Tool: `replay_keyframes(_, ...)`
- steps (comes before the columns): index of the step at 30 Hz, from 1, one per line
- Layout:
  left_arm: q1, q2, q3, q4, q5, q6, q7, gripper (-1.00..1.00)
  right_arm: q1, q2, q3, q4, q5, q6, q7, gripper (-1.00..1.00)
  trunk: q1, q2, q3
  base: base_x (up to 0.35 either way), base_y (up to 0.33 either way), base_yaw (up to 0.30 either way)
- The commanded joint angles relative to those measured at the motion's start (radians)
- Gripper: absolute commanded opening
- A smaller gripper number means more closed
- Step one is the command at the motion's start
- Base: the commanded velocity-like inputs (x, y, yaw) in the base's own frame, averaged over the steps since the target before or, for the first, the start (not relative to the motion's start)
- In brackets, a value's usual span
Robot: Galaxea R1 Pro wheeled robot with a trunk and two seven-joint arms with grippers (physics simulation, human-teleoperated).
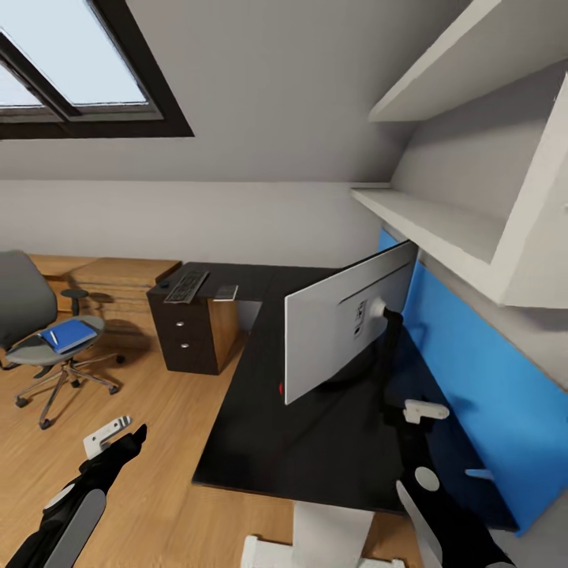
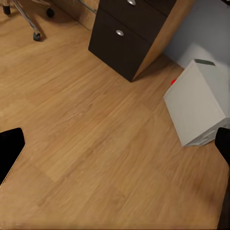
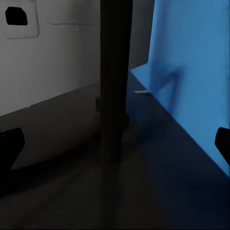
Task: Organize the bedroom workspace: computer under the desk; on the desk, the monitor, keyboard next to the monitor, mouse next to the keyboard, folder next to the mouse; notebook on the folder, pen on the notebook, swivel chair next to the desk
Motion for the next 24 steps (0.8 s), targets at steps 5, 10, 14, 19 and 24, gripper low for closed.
replay_keyframes(5, 0.0, 0.0, -0.001, -0.001, 0.01, 0.005, 0.005, 1.0, 0.057, -0.002, 0.007, -0.179, -0.011, 0.052, -0.011, 1.0, -0.001, -0.001, -0.001, -0.306, 0.181, 0.0)
replay_keyframes(10, 0.0, -0.001, -0.002, -0.001, 0.011, 0.005, 0.005, 1.0, 0.184, -0.001, 0.007, -0.41, -0.011, 0.202, -0.024, 1.0, -0.001, -0.001, -0.001, -0.304, 0.185, 0.0)
replay_keyframes(14, 0.0, -0.001, -0.002, -0.001, 0.011, 0.005, 0.005, 1.0, 0.231, 0.003, 0.013, -0.513, -0.013, 0.306, -0.055, 1.0, -0.001, -0.001, -0.001, -0.302, 0.187, 0.0)
replay_keyframes(19, 0.0, -0.004, -0.002, -0.001, 0.01, 0.005, 0.005, 1.0, 0.249, 0.008, 0.056, -0.552, -0.013, 0.363, -0.114, 1.0, -0.001, -0.001, -0.001, -0.258, 0.227, 0.0)
replay_keyframes(24, 0.0, -0.005, -0.011, -0.001, 0.01, 0.006, 0.005, 1.0, 0.254, 0.01, 0.18, -0.566, 0.006, 0.378, -0.295, 1.0, -0.001, -0.001, -0.001, -0.104, 0.296, 0.0)
